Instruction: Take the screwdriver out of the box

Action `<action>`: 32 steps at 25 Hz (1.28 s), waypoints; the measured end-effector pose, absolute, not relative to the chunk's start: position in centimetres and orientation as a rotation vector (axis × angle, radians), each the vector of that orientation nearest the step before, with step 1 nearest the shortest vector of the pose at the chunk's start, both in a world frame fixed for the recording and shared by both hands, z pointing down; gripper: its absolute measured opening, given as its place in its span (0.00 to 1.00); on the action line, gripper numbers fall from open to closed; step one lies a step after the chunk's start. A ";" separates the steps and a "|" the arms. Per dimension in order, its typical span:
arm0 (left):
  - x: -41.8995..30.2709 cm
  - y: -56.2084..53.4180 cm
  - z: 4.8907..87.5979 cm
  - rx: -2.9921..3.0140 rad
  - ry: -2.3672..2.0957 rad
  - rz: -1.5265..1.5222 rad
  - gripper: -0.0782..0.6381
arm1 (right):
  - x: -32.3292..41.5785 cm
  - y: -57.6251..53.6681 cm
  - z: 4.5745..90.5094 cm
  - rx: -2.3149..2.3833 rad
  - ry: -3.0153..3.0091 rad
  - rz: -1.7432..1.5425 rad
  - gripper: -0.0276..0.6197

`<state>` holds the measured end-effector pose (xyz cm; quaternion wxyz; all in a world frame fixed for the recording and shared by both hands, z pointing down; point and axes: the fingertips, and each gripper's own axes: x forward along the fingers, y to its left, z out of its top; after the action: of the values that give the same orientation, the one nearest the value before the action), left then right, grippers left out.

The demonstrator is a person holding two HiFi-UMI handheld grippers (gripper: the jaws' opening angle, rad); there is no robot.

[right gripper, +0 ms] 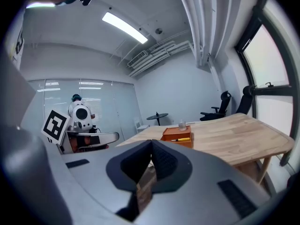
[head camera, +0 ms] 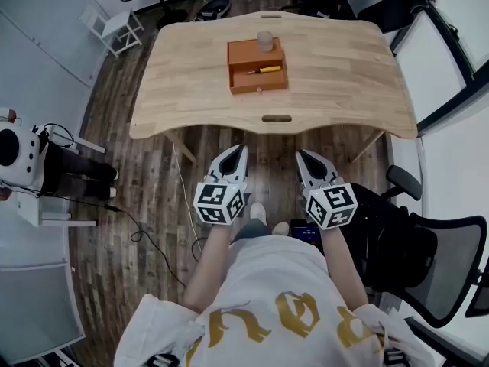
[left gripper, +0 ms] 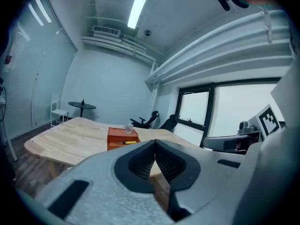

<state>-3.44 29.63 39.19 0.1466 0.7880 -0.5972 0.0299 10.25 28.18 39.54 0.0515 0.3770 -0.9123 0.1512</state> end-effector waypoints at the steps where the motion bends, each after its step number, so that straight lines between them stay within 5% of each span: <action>1: -3.5 29.7 39.1 2.266 -1.721 0.080 0.12 | 10.2 28.3 39.5 1.139 -2.784 0.464 0.06; 16: -4.0 25.2 39.6 2.256 -1.674 -0.009 0.12 | 10.7 23.6 41.3 1.138 -2.757 0.495 0.06; 32: -9.8 -1.2 44.1 2.334 -1.539 0.207 0.12 | 5.6 -0.7 45.3 1.238 -2.584 0.567 0.06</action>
<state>-9.84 -1.18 44.07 0.1686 0.8206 -0.5411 0.0728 5.57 -0.72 45.26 0.1101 0.4213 -0.8793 0.1929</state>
